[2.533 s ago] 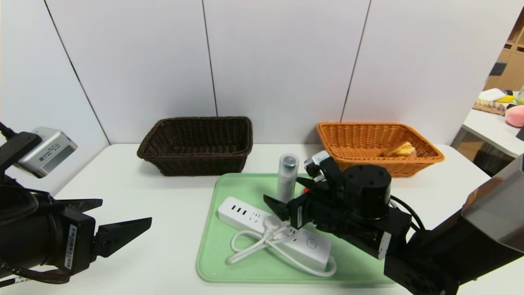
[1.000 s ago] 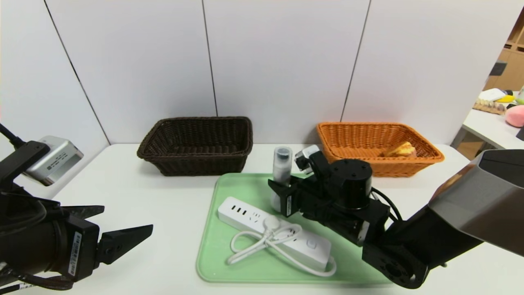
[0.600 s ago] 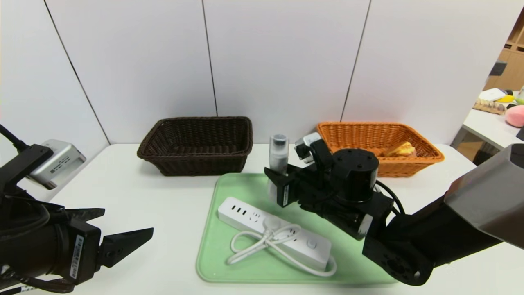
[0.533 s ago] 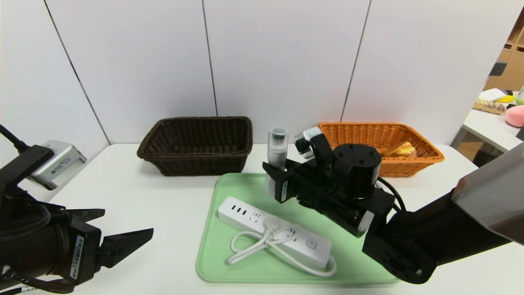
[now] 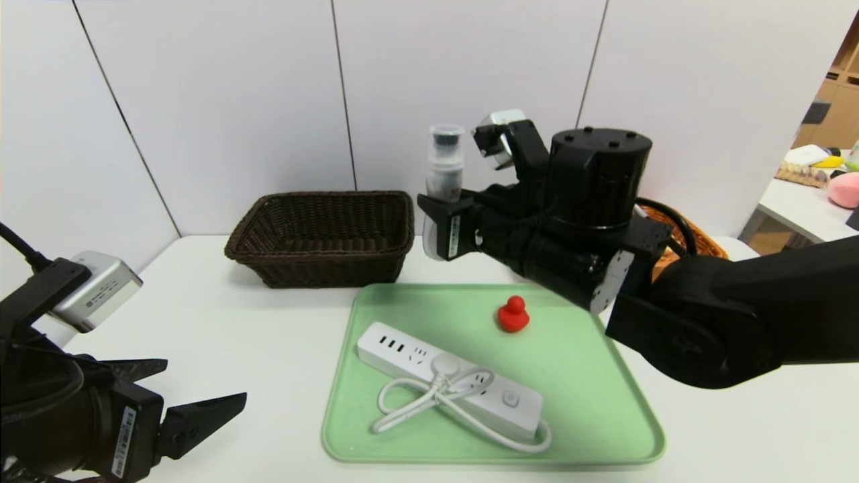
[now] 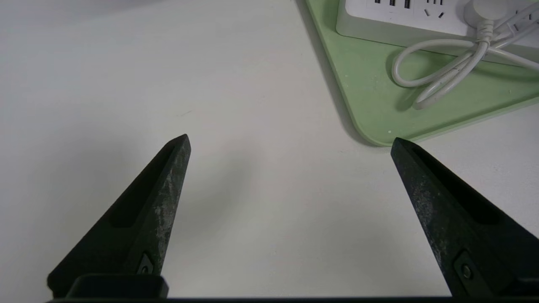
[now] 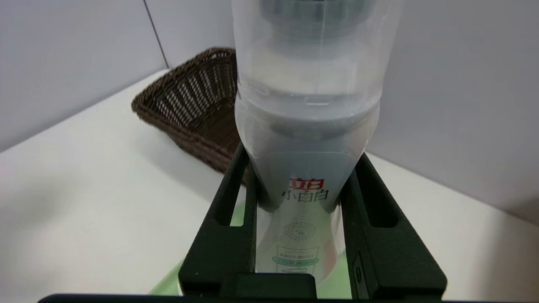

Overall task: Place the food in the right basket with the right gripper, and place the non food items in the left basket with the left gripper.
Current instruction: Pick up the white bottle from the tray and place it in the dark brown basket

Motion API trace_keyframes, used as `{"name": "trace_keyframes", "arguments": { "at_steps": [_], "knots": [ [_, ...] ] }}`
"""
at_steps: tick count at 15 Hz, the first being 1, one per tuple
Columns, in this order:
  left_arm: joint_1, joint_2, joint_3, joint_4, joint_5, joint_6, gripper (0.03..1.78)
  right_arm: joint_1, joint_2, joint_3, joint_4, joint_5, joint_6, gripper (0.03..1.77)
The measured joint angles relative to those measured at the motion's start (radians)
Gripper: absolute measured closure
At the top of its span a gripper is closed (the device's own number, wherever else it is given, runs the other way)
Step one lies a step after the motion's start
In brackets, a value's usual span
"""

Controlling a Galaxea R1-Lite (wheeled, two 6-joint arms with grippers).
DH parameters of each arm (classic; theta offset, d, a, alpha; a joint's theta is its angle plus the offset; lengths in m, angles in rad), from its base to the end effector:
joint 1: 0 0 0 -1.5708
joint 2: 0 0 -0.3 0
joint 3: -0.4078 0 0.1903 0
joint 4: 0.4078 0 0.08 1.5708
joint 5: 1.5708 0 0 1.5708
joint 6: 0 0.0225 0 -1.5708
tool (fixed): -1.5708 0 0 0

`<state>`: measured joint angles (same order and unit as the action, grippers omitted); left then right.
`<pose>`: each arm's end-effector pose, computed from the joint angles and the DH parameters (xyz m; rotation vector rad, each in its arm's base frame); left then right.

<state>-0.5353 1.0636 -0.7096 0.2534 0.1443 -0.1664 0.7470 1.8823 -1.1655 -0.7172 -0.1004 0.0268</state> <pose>0.1120 -0.0627 0.2141 0.0439 0.6047 -0.3291 0.2771 0.2536 0.2277 0.0260 0.0083 0.6466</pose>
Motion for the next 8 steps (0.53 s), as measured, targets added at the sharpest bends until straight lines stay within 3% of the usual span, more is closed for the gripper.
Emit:
{"name": "trace_keyframes", "arguments": {
  "at_steps": [8],
  "knots": [
    [0.001,0.003,-0.006,-0.003,0.023,-0.002,0.12,-0.02,0.257,-0.542,0.152,0.009,0.001,1.23]
  ]
}}
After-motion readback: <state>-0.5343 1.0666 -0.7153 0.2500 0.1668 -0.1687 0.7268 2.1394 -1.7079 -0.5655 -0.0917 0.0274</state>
